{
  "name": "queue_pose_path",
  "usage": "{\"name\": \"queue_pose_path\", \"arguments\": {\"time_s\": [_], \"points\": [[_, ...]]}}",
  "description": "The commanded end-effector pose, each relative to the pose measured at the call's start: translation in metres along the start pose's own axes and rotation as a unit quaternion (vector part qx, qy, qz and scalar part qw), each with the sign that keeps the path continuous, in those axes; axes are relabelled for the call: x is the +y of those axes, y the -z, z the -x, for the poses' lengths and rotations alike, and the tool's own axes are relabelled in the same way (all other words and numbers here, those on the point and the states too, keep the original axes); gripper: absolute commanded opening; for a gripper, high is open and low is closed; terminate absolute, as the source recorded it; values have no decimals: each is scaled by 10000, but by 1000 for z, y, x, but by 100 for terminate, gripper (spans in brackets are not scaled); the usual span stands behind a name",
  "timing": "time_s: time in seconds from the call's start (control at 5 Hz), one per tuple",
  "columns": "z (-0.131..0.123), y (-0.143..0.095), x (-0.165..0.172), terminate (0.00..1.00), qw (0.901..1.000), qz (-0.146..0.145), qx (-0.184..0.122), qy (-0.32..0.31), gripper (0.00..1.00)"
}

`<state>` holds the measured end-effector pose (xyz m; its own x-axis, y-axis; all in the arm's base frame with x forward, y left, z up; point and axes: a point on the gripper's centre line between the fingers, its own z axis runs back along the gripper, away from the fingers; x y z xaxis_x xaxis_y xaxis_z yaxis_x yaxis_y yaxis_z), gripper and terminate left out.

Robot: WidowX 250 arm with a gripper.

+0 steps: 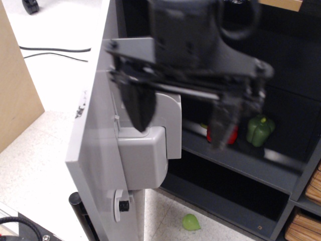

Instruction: Close fridge

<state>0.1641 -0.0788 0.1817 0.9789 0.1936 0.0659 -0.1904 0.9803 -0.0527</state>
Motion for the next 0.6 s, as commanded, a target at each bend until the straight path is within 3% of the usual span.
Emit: {"name": "queue_pose_path", "arguments": {"time_s": [0.0,0.4], "points": [[-15,-19,40,0,9977,-225,-423,-474,100],[-22,-17,70,0,9954,-285,-619,-674,100]]}}
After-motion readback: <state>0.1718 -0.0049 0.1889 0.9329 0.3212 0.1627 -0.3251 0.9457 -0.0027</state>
